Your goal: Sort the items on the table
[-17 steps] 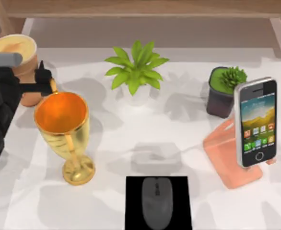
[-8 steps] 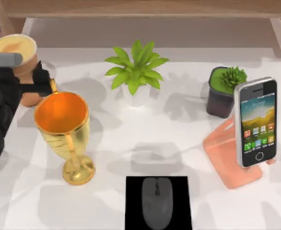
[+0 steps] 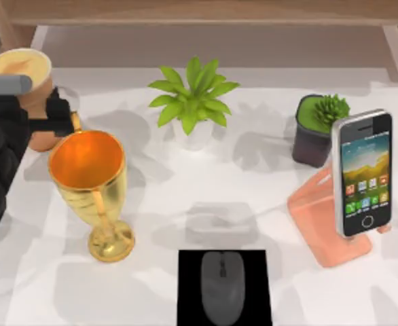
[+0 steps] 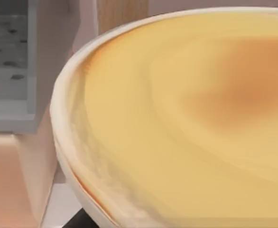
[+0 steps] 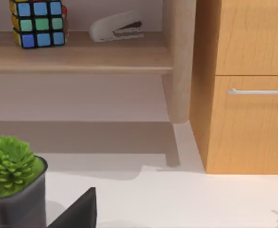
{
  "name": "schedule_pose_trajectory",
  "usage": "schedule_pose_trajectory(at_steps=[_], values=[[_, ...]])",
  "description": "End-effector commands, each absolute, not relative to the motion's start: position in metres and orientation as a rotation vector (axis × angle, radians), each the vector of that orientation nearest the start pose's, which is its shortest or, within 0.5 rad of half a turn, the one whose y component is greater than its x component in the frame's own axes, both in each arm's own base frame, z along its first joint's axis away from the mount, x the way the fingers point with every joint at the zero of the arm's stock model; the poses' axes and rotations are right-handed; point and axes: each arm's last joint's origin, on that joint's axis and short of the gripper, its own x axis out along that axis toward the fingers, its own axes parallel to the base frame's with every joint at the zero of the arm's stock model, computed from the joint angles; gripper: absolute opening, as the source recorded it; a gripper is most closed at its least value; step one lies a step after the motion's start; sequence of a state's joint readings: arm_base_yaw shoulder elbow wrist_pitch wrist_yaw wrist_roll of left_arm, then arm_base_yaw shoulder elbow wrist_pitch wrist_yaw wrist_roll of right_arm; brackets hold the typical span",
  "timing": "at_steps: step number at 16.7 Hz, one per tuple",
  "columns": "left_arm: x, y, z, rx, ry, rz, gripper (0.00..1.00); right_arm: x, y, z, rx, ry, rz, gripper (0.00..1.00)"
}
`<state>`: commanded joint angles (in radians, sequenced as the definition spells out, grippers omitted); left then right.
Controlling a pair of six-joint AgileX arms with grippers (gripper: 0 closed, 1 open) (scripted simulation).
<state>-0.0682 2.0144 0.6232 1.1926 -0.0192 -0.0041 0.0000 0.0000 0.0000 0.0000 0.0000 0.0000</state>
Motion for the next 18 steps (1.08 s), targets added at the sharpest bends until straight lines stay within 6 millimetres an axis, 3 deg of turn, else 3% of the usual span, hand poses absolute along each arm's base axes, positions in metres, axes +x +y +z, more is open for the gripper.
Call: schedule_pose_trajectory(at_steps=[9,18], values=[[0.337,-0.02,0.088,-0.007,0.199,-0.028,0.0,0.106,-0.001,0.16,0.0,0.0,0.0,1.0],[0.339,-0.022,0.102,-0.007,0.178,-0.031,0.0,0.106,-0.001,0.16,0.0,0.0,0.0,1.0]])
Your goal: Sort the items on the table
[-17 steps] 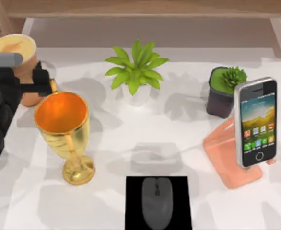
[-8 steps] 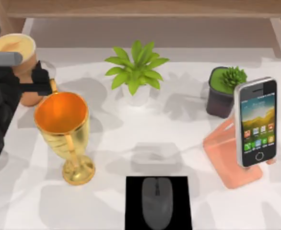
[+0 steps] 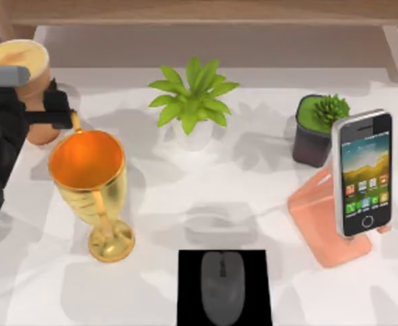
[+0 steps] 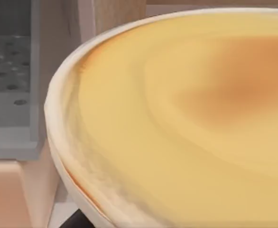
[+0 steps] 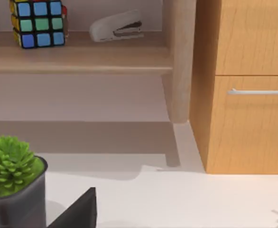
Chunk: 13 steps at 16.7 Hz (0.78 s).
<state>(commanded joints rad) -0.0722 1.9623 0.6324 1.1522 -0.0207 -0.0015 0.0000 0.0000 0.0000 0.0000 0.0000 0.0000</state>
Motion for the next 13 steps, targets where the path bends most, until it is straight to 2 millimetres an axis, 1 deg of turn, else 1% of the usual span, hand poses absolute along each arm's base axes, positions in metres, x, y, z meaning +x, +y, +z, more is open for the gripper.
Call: schedule_pose_trajectory(at_steps=[2,7,10,13], values=[[0.345,-0.028,0.122,-0.012,0.106,-0.043,0.0,0.106,-0.001,0.16,0.0,0.0,0.0,1.0],[0.362,-0.053,0.189,-0.035,-0.056,-0.082,0.0,0.106,-0.001,0.16,0.0,0.0,0.0,1.0],[0.377,-0.07,0.221,-0.047,-0.079,-0.093,0.0,0.106,-0.001,0.16,0.0,0.0,0.0,1.0],[0.395,-0.088,0.243,-0.051,-0.051,-0.096,0.0,0.106,-0.001,0.16,0.0,0.0,0.0,1.0]])
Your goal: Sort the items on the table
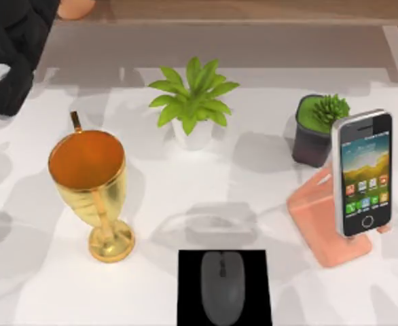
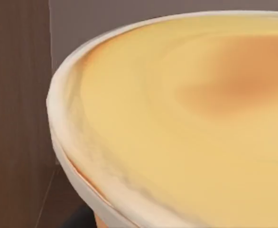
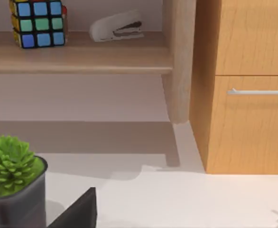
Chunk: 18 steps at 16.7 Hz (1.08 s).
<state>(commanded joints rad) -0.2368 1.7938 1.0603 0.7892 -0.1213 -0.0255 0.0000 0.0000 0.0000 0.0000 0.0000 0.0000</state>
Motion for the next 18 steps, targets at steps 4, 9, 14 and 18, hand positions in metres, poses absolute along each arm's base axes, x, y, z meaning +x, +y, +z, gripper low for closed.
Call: schedule_pose_trajectory(at_steps=[4,9,14,18], values=[[0.421,-0.108,0.258,-0.045,0.03,-0.083,0.0,0.106,-0.001,0.16,0.0,0.0,0.0,1.0],[0.447,-0.126,0.264,-0.025,0.135,-0.047,0.0,0.106,-0.001,0.16,0.0,0.0,0.0,1.0],[0.459,-0.132,0.265,-0.007,0.192,-0.02,0.0,0.106,-0.001,0.16,0.0,0.0,0.0,1.0],[0.459,-0.132,0.265,-0.007,0.193,-0.019,0.0,0.106,-0.001,0.16,0.0,0.0,0.0,1.0]])
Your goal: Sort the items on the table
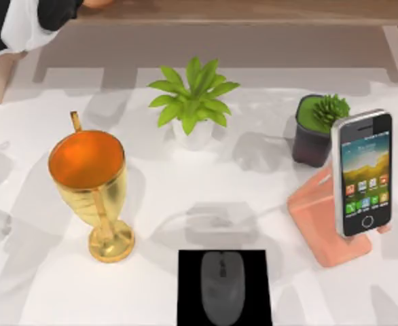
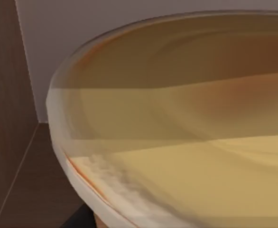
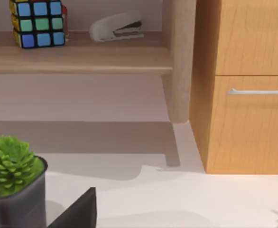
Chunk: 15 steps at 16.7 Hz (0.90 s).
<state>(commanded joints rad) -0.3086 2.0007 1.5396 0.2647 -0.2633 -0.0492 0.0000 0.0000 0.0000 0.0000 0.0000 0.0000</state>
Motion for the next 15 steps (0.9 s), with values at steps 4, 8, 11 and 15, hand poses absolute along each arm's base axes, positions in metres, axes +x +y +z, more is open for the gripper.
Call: schedule_pose_trajectory(at_steps=[4,8,11,15], values=[[0.4591,-0.1319,0.2652,-0.007,0.192,-0.018,0.0,0.1057,-0.0012,0.16,0.0,0.0,0.0,1.0],[0.4592,-0.1321,0.2651,-0.007,0.193,-0.019,0.08,0.1057,-0.0012,0.16,0.0,0.0,0.0,1.0],[0.4592,-0.1321,0.2651,-0.007,0.193,-0.019,0.3,0.1057,-0.0012,0.16,0.0,0.0,0.0,1.0],[0.4592,-0.1321,0.2651,-0.007,0.193,-0.019,0.6,0.1057,-0.0012,0.16,0.0,0.0,0.0,1.0]])
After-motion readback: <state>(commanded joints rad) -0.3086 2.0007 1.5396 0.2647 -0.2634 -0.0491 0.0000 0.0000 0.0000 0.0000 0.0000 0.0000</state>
